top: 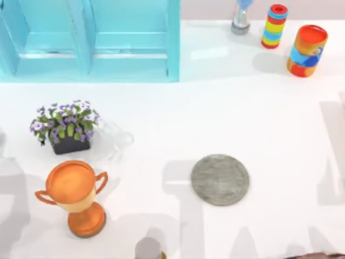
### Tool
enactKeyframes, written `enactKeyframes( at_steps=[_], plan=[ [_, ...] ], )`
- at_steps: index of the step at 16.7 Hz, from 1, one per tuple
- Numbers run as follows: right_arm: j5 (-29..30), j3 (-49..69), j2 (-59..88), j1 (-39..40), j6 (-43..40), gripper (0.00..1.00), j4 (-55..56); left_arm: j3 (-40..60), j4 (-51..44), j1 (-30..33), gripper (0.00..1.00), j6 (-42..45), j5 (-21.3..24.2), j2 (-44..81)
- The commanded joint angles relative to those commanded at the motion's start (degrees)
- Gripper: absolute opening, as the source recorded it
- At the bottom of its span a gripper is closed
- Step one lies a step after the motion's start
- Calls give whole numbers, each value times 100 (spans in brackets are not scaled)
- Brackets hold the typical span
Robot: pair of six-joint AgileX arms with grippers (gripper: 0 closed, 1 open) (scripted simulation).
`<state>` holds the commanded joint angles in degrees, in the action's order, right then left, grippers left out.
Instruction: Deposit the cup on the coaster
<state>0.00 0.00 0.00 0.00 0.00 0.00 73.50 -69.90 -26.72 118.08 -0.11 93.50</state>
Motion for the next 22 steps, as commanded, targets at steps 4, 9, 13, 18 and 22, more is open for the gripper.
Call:
enactKeyframes(
  at_steps=[4,9,13,18,22],
  plan=[
    [0,0,0,0,0,100,0,-472,650,-21,100,4,7,196],
    [0,0,0,0,0,100,0,-1381,2034,-32,100,30,9,609],
    [0,0,0,0,0,100,0,-1601,2271,-45,100,40,7,677],
    [0,0,0,0,0,100,0,-1601,2271,-45,77,40,7,677],
    [0,0,0,0,0,100,0,-1601,2271,-45,47,40,7,677]
  ],
)
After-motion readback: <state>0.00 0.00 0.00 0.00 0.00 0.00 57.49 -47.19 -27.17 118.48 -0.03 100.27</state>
